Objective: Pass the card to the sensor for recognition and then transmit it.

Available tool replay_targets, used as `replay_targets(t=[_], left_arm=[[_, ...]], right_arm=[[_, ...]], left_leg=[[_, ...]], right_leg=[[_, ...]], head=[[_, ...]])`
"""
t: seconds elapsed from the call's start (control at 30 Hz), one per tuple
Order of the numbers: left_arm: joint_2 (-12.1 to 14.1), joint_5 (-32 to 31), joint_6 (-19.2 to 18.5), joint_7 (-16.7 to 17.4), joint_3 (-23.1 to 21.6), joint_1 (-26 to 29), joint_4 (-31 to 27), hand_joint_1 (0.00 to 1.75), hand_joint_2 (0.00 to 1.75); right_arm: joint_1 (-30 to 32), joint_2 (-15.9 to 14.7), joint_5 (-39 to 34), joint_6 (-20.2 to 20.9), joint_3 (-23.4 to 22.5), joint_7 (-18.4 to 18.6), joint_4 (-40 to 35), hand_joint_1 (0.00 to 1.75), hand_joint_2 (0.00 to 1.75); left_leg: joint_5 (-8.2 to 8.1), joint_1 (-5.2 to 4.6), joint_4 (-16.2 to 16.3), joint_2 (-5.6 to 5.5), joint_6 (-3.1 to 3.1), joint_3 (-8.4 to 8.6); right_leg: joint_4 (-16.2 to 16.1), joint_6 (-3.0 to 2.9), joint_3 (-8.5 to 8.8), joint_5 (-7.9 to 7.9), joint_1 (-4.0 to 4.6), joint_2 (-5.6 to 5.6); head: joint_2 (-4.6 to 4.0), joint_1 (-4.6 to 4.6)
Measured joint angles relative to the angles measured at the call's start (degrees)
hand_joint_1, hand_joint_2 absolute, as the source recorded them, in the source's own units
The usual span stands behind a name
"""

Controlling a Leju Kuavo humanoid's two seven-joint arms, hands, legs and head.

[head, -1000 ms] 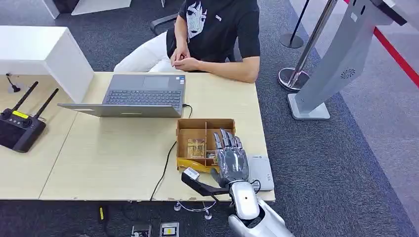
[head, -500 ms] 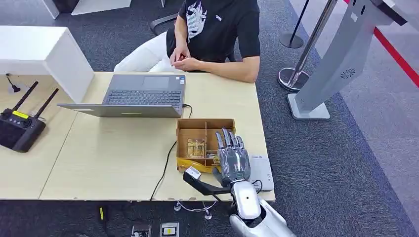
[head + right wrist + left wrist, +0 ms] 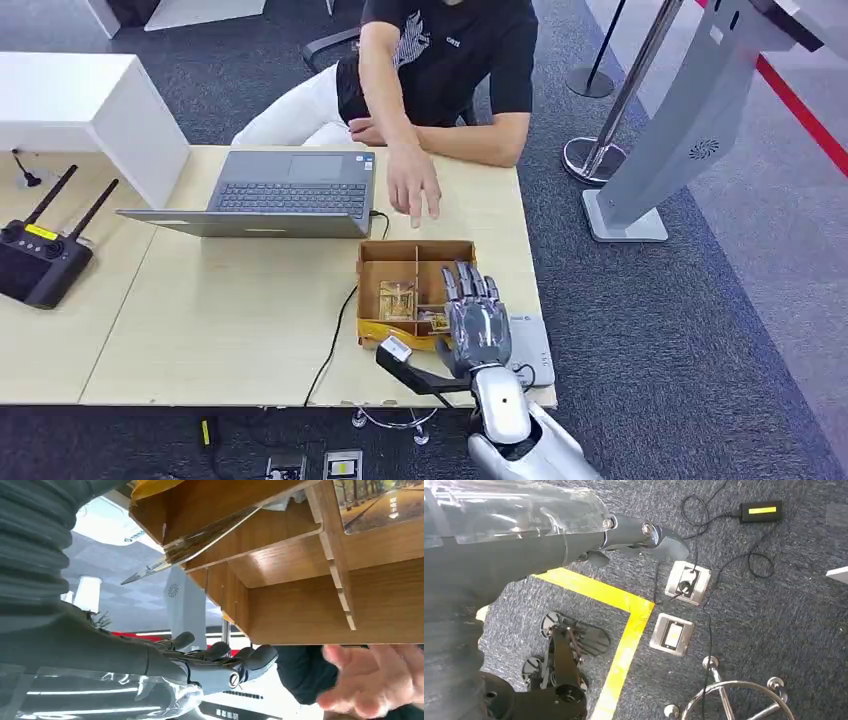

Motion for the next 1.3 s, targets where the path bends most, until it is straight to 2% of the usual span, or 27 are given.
replay_targets(t=[0.27,0.3,0.43,0.47,0.5,1.0,1.3], left_arm=[[0.02,1.20,0.09,0.00,-0.11,-0.01,0.00,0.00,1.75],[0.02,1.35,0.11,0.00,-0.11,0.00,0.00,0.00,1.75],[0.04,1.99,0.35,-0.02,-0.11,0.01,0.00,0.00,1.75],[0.04,2.14,0.39,-0.02,-0.11,0.01,0.00,0.00,1.75],[0.04,2.32,0.42,-0.02,-0.13,0.02,0.00,0.00,1.75],[0.48,6.86,2.47,-1.22,-0.52,0.55,-1.33,0.00,1.75],[0.90,9.25,3.17,-2.25,-1.47,0.55,-1.86,0.00,1.75]], right_arm=[[0.00,-0.26,-0.13,-0.07,0.00,-0.09,-0.02,0.00,1.75],[0.00,-0.28,-0.15,-0.07,0.00,-0.09,-0.02,0.16,1.75],[0.04,-0.39,-0.50,-0.07,0.00,-0.37,-0.04,0.16,1.75],[0.07,-0.42,-0.50,-0.04,0.00,-0.42,-0.04,1.69,1.75],[0.09,-0.42,-0.52,-0.04,0.00,-0.44,-0.04,1.75,1.75],[0.16,-0.50,-0.68,-0.13,0.00,-1.62,-0.72,1.75,1.75],[0.33,-0.79,-0.31,-0.57,0.00,-2.12,-3.96,1.75,1.75]], left_leg=[[0.00,0.00,0.00,0.00,0.00,0.00],[0.00,0.00,0.00,0.00,0.00,0.00],[0.00,0.00,0.00,0.00,0.00,0.00],[0.00,0.00,0.00,0.00,0.00,0.00],[0.00,0.00,0.00,0.00,0.00,0.00],[0.00,0.00,0.00,0.00,0.00,0.00],[0.00,0.00,0.00,0.00,0.00,0.00]], right_leg=[[0.00,0.00,0.00,0.00,0.00,0.00],[0.00,0.00,0.00,0.00,0.00,0.00],[0.00,0.00,0.00,0.00,0.00,0.00],[0.00,0.00,0.00,0.00,0.00,0.00],[0.00,0.00,0.00,0.00,0.00,0.00],[0.00,0.00,0.00,0.00,0.00,0.00],[0.00,0.00,0.00,0.00,0.00,0.00]], head=[[0.00,0.00],[0.00,0.00],[0.00,0.00],[0.00,0.00],[0.00,0.00],[0.00,0.00],[0.00,0.02]])
